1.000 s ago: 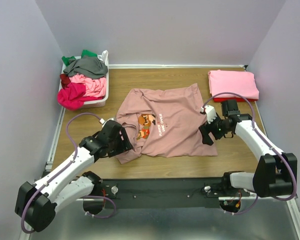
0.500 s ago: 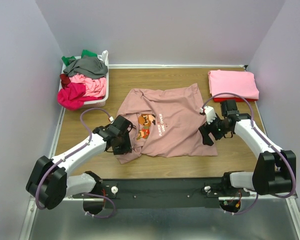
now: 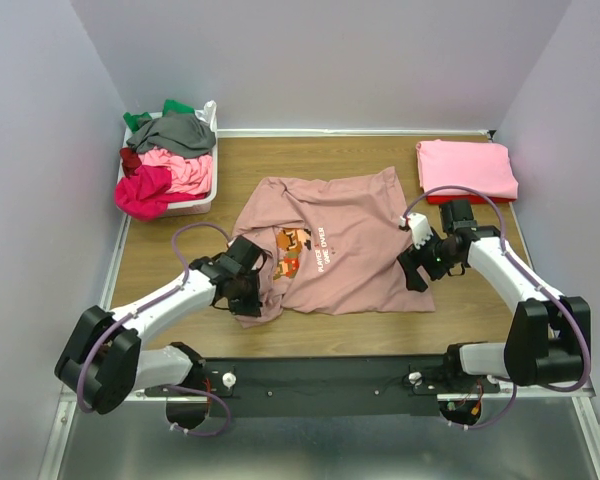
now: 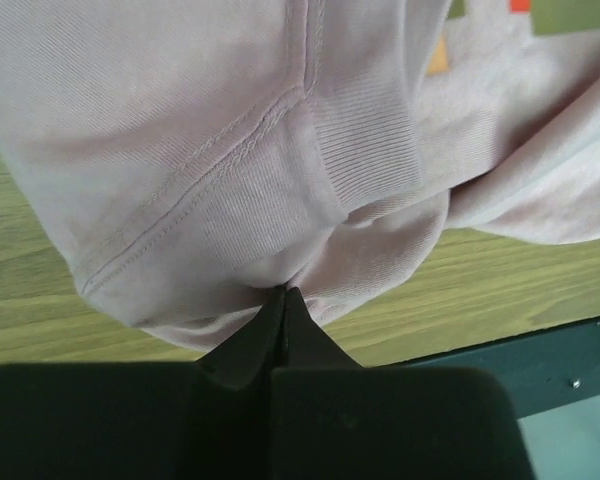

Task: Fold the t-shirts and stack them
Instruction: Flatten the tshirt out

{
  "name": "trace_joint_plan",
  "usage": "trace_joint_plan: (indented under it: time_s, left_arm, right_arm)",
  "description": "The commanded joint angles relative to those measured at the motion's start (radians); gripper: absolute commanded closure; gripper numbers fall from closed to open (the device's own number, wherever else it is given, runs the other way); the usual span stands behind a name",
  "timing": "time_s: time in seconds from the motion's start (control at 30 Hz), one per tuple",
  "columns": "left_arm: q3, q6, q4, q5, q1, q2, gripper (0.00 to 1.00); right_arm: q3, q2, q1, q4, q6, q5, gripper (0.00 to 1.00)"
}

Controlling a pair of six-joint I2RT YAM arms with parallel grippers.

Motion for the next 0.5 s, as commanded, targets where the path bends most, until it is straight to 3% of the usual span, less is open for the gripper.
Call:
trace_joint_plan:
  time_s: [0.0,0.47]
  left_arm:
    - [-0.028,0.048,0.034,0.085,-0.006,0.031,1.00]
    - [0.084,0.087,-0.002,0.033,-0.005,-0.003,1.00]
  right_arm:
    - [0.023,0.006,-0.003,-0.026,-0.011,-0.009,0.06]
    - [0.013,0.030,-0.028,-0.050,0.014,0.139,0.06]
